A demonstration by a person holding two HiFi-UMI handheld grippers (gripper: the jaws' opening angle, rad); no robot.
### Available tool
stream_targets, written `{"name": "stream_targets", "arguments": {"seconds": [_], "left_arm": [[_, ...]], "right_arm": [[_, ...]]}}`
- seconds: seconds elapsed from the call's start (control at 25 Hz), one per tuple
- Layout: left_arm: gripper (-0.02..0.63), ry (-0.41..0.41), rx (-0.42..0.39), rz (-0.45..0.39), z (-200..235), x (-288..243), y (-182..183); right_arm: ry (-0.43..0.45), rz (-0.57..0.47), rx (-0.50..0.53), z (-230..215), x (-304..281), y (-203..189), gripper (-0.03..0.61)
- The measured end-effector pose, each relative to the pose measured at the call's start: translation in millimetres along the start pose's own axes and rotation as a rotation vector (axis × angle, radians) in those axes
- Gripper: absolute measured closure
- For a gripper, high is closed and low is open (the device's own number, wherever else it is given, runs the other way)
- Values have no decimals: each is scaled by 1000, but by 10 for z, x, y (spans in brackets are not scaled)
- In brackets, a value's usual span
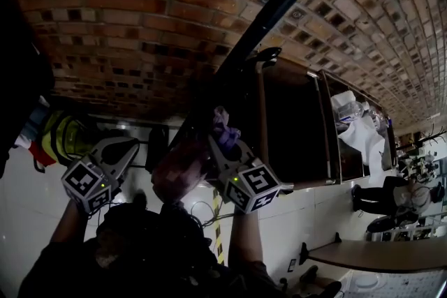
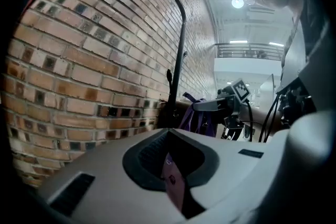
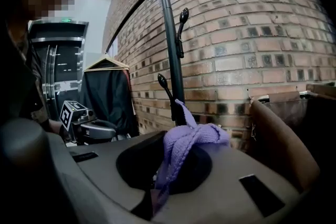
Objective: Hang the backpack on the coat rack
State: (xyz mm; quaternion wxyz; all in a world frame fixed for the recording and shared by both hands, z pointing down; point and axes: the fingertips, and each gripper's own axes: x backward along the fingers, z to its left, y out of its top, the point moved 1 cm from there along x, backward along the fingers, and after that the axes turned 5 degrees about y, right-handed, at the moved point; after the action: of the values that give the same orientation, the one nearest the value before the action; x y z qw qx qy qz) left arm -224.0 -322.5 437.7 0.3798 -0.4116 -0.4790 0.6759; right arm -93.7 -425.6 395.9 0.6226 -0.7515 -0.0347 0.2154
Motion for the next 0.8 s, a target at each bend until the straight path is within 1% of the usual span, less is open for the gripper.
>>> {"name": "stream_targets", "arguments": {"seconds": [0.12,0.28,0.44,0.68,0.8], "left_arm": [[588,37,2,-2,-19,-122,24],[588,74,9,-20,-98,-277,81],[588,109,10,-42,-128,-379,119],[588,165,31,-44,-87,-457,101],[588,180,35,-51,-71,-489,106]], "right_arm": [[33,12,3,-118,-68,-11,574],[84,35,33,-245,-183,-18,574],[158,76,66,-279,-320,-96,574],[278,139,133,-91,-561,-195,574],[305,170,139,-38,-621,-328,574]]}}
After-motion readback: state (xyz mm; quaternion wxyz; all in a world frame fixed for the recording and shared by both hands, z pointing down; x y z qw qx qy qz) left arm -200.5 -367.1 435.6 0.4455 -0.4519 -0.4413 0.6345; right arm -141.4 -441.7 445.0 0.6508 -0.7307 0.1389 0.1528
